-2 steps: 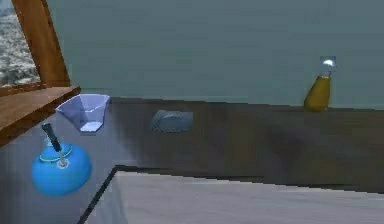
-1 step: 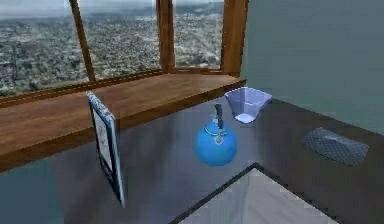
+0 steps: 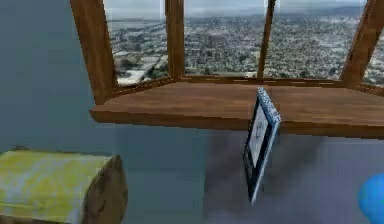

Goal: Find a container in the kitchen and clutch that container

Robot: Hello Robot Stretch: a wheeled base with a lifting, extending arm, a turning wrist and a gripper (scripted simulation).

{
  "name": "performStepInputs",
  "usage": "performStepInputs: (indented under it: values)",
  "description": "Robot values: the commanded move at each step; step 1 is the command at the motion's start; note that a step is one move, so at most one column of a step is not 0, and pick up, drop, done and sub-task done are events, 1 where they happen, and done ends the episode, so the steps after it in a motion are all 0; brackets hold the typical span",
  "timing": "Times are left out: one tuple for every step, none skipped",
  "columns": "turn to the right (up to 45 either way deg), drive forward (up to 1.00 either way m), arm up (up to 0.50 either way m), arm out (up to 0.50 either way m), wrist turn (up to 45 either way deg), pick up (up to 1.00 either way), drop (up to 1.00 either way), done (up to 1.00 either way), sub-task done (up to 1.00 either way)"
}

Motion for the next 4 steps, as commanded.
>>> performStepInputs:
  values:
    - [-27.0,0.0,0.0,0.0,0.0,0.0,0.0,0.0,0.0]
    - [45.0,0.0,0.0,0.0,0.0,0.0,0.0,0.0,0.0]
    - [45.0,0.0,0.0,0.0,0.0,0.0,0.0,0.0,0.0]
    - [33.0,0.0,0.0,0.0,0.0,0.0,0.0,0.0,0.0]
